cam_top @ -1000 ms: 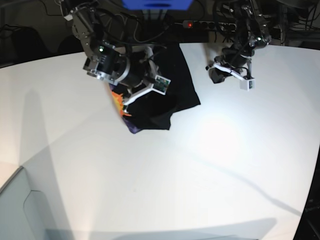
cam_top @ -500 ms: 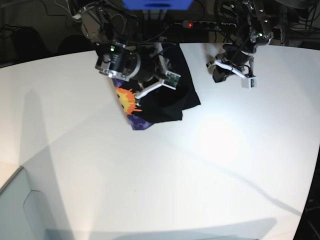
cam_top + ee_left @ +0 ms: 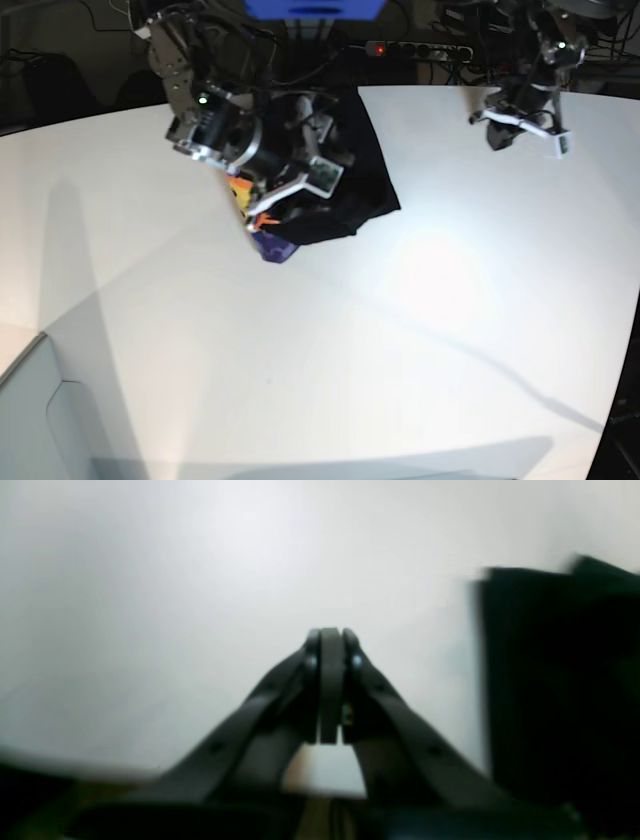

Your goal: Fold the T-shirt properly

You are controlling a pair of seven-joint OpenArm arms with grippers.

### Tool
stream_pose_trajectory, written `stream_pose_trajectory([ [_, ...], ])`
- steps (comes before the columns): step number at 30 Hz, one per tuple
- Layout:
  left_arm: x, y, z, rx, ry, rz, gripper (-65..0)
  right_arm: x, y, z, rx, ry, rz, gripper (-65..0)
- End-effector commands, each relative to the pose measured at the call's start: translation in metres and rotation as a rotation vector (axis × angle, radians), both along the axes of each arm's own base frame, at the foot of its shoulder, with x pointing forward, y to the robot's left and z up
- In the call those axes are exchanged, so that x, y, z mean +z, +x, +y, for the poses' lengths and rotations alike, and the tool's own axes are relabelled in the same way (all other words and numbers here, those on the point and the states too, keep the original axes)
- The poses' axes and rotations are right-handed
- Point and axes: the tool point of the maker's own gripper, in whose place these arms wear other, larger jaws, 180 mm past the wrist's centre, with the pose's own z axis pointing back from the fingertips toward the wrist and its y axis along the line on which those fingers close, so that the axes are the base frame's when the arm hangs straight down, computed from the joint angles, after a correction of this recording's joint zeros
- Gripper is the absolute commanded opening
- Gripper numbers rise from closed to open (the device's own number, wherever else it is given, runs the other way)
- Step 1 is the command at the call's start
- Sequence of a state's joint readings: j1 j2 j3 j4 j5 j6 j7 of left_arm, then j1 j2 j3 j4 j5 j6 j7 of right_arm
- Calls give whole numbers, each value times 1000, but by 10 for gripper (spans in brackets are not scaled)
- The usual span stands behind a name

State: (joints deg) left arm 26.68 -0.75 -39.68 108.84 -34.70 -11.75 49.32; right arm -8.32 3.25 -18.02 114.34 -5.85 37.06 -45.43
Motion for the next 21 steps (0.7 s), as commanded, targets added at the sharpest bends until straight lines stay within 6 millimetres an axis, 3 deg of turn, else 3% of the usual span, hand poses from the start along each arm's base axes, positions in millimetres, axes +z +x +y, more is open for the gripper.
stream_pose_trajectory([
  [1, 12, 2, 6, 21, 1, -43, -650, 16, 8, -2, -21, 41, -44, -264],
  [6, 27, -16, 43, 141, -12, -63, -650, 16, 27, -38, -136, 12, -59, -276],
  [9, 34, -21, 57, 185, -1, -78, -650, 8, 25, -51, -174, -7, -33, -376],
  [12, 37, -24, 64, 202, 14, -81, -650, -4, 8, -47, -162, -4, 15, -505],
  [16, 38, -25, 66, 206, 16, -81, -650, -13, -16, -28, -103, 9, 68, -626],
  [21, 38, -25, 65, 206, 15, -82, -650, -22, -36, -5, -24, 20, 116, -649],
])
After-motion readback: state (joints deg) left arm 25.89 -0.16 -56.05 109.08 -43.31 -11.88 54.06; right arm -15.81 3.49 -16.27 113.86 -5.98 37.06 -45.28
